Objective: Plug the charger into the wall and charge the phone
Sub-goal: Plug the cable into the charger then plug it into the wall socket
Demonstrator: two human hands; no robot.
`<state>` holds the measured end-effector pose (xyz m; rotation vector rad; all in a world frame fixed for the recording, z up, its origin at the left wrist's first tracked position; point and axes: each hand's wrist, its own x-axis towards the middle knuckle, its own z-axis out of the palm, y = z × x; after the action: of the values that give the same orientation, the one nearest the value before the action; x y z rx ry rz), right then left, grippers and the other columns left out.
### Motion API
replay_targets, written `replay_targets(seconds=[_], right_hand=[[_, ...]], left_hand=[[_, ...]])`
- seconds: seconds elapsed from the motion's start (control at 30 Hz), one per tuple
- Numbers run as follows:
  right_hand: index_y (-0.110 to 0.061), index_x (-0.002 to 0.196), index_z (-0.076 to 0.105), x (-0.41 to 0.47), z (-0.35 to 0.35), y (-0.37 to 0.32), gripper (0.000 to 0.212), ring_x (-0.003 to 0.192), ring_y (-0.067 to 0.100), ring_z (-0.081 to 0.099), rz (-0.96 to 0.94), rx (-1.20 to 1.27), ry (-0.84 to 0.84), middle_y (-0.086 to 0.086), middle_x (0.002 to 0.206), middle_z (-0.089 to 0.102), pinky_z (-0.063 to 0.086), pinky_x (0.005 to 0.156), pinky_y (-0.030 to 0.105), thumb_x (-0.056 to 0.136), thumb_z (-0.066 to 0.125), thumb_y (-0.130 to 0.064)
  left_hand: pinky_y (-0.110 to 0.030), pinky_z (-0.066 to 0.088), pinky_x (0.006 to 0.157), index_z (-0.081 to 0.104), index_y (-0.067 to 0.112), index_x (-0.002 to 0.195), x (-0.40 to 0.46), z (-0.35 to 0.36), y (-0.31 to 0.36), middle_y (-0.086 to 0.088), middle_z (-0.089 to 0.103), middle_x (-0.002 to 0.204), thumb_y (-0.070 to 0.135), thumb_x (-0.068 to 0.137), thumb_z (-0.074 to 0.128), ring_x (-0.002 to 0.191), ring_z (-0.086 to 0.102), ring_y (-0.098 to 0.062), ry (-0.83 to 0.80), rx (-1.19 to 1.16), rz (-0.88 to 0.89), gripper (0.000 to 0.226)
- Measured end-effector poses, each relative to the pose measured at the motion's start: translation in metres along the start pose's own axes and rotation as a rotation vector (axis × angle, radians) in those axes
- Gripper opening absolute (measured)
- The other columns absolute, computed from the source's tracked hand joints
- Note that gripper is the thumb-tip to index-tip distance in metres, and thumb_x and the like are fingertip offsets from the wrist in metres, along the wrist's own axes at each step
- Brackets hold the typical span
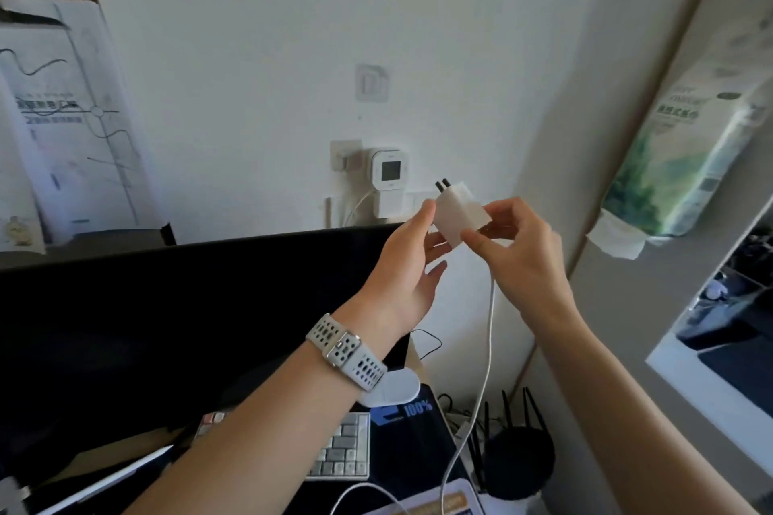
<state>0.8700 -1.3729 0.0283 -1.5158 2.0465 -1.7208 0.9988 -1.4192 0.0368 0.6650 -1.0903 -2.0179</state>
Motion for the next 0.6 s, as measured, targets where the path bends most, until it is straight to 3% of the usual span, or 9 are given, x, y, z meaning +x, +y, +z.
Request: replay_targets(seconds=[0.17, 0.3, 0.43, 0.6], right_hand=[[-0.014, 0.098, 0.060, 0.039, -0.012, 0.043, 0.032, 0.079, 0.016, 0.066, -0.030, -0.112, 0.017, -0.004, 0.077, 0.067, 0.050, 0.072, 0.026, 0.075, 0.079, -0.022], [-0.011, 0.094, 0.060, 0.062, -0.006, 0.078, 0.032, 0.076, 0.025, 0.066, -0.005, -0.161, -0.011, 0.004, 0.078, 0.069, 0.053, 0.072, 0.039, 0.073, 0.080, -0.023], [-0.013, 0.091, 0.058, 0.077, 0.009, 0.107, 0.031, 0.072, 0.024, 0.063, 0.002, -0.210, -0.050, 0.004, 0.076, 0.068, 0.050, 0.066, 0.038, 0.073, 0.078, -0.029], [-0.011, 0.090, 0.057, 0.100, 0.032, 0.130, 0.033, 0.068, 0.023, 0.060, -0.005, -0.239, -0.105, 0.000, 0.071, 0.063, 0.045, 0.060, 0.034, 0.074, 0.077, -0.031]], left_hand=[[-0.035, 0.028, 0.111, 0.053, 0.017, 0.128, 0.054, 0.044, -0.023, -0.008, 0.062, 0.129, 0.041, 0.096, 0.047, 0.119, 0.054, -0.012, 0.104, -0.076, -0.062, 0.040], [-0.034, 0.028, 0.110, 0.055, 0.021, 0.122, 0.091, 0.059, -0.047, -0.006, 0.063, 0.126, 0.042, 0.095, 0.046, 0.121, 0.052, -0.012, 0.225, -0.150, -0.082, 0.036], [-0.030, 0.035, 0.087, 0.059, 0.024, 0.110, 0.117, 0.060, -0.068, -0.001, 0.068, 0.100, 0.040, 0.094, 0.044, 0.098, 0.057, -0.009, 0.317, -0.186, -0.052, 0.027], [-0.024, 0.038, 0.067, 0.058, 0.022, 0.100, 0.151, 0.055, -0.082, 0.002, 0.066, 0.089, 0.039, 0.094, 0.046, 0.082, 0.059, -0.003, 0.434, -0.223, -0.024, 0.022]])
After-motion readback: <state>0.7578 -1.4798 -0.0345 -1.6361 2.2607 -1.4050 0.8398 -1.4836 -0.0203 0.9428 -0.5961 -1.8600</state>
